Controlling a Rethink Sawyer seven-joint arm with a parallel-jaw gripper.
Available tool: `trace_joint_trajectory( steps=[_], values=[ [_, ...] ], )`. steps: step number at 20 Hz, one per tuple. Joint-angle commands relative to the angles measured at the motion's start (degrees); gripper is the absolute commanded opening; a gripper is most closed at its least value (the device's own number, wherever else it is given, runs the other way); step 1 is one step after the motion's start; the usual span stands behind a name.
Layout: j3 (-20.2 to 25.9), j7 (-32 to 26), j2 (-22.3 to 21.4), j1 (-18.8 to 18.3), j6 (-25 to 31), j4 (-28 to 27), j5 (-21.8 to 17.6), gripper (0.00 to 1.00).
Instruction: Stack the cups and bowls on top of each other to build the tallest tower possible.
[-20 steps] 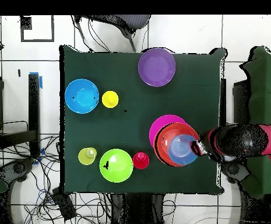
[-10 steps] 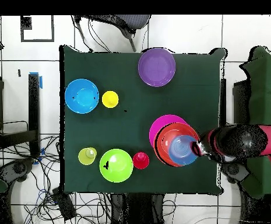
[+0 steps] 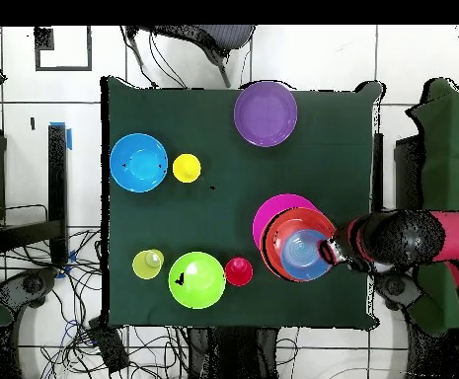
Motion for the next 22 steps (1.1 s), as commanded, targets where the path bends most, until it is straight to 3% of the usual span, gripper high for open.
trace_joint_trajectory(
  steps=[1,22],
  values=[
    [-3.30,-12.69,2.04,4.29,-2.05,-0.99,-5.09,0.00],
    [-3.55,-12.14,1.34,4.05,-1.84,-0.50,-5.16,0.00]
  ],
)
